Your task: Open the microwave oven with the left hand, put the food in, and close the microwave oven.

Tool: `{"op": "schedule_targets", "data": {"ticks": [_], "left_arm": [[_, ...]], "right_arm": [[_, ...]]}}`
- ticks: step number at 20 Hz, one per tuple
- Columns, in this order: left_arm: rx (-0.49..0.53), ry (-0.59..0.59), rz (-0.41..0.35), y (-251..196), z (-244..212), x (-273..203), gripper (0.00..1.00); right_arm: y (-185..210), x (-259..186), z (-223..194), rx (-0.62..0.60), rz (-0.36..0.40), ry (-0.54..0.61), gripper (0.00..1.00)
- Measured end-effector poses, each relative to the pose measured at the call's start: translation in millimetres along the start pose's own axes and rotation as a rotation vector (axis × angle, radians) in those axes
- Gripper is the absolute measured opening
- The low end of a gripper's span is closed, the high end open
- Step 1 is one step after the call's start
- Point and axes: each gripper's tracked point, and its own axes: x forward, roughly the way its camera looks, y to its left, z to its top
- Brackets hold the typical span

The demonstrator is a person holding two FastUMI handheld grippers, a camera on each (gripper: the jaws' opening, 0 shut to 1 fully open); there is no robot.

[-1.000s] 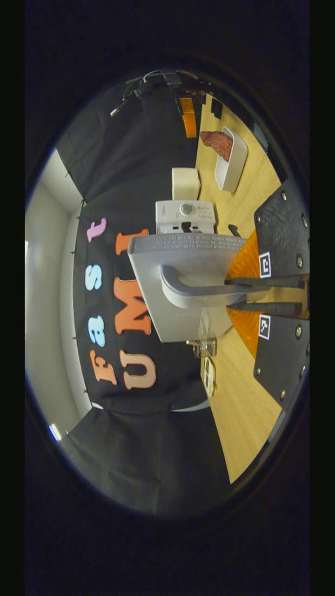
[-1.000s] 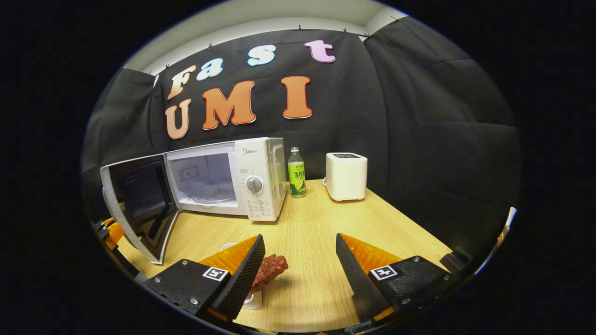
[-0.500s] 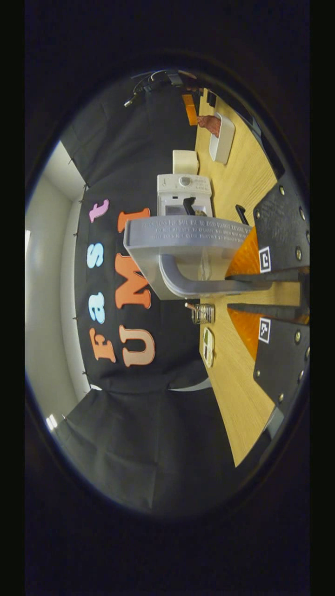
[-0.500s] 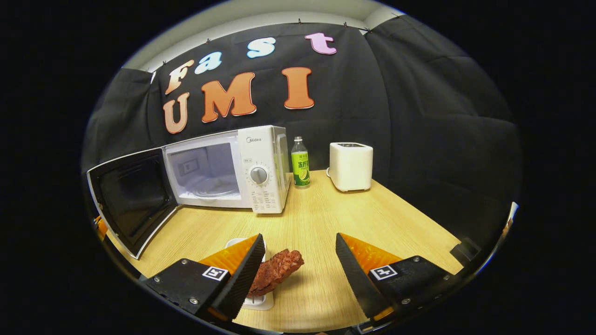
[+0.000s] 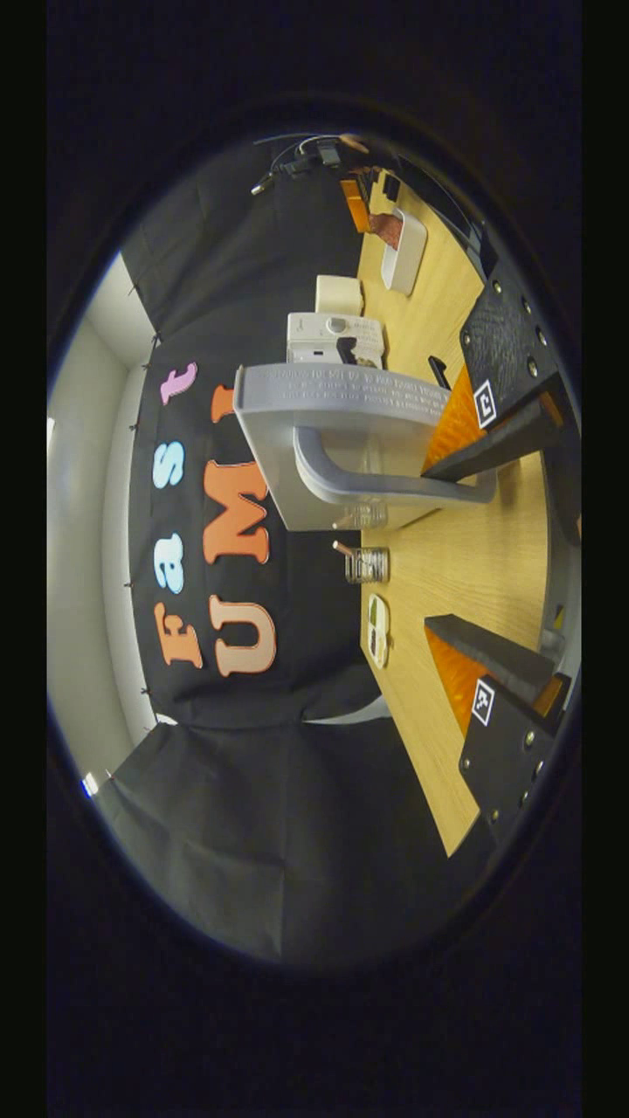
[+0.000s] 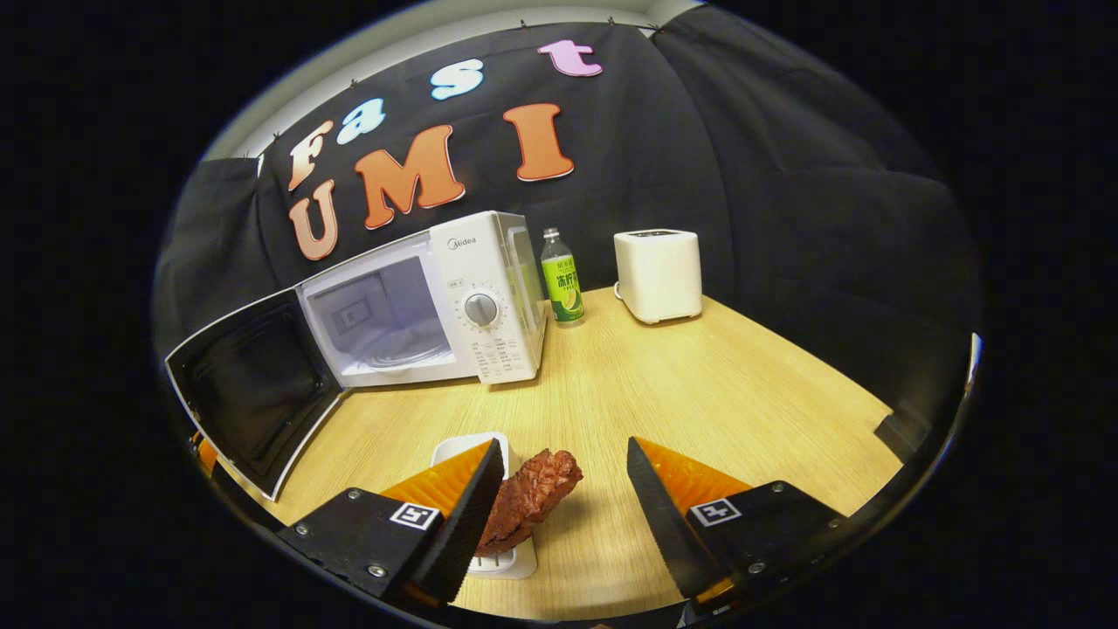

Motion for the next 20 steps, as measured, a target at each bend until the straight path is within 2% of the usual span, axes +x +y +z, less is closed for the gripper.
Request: {"op": "schedule_targets", "data": {"ticks": [4, 5, 6, 8, 10, 11, 14, 16, 20], "left_arm": [[0.04, -0.001, 0.088, 33.2, 3.7, -15.4, 0.87], [0.046, -0.006, 0.104, 39.2, 6.5, -17.1, 0.87], [0.049, -0.011, 0.122, 46.3, 9.8, -19.1, 0.87], [0.052, -0.017, 0.154, 59.1, 13.7, -22.1, 0.87], [0.054, -0.031, 0.185, 69.8, 21.3, -24.9, 0.87], [0.058, -0.037, 0.197, 73.8, 23.3, -27.3, 0.87], [0.052, -0.05, 0.243, 88.7, 27.9, -25.2, 0.86], [0.039, -0.056, 0.265, 97.1, 29.9, -23.7, 0.87], [0.031, -0.065, 0.291, 108.0, 36.6, -15.1, 0.87]], "right_arm": [[7.2, 8.9, -14.0, 0.098, 0.043, 0.066, 0.74], [9.0, 12.1, -17.6, 0.126, 0.053, 0.085, 0.64], [12.7, 13.1, -17.3, 0.157, 0.066, 0.086, 0.67], [13.6, 16.2, -13.5, 0.199, 0.077, 0.084, 0.63], [11.8, 15.0, -10.1, 0.257, 0.085, 0.08, 0.52], [11.7, 14.7, -11.0, 0.289, 0.09, 0.091, 0.42], [12.4, 11.8, -9.1, 0.406, 0.129, 0.11, 0.33], [12.9, 13.7, -7.2, 0.47, 0.14, 0.123, 0.23], [17.0, 11.4, 5.1, 0.448, 0.136, 0.101, 0.16]]}}
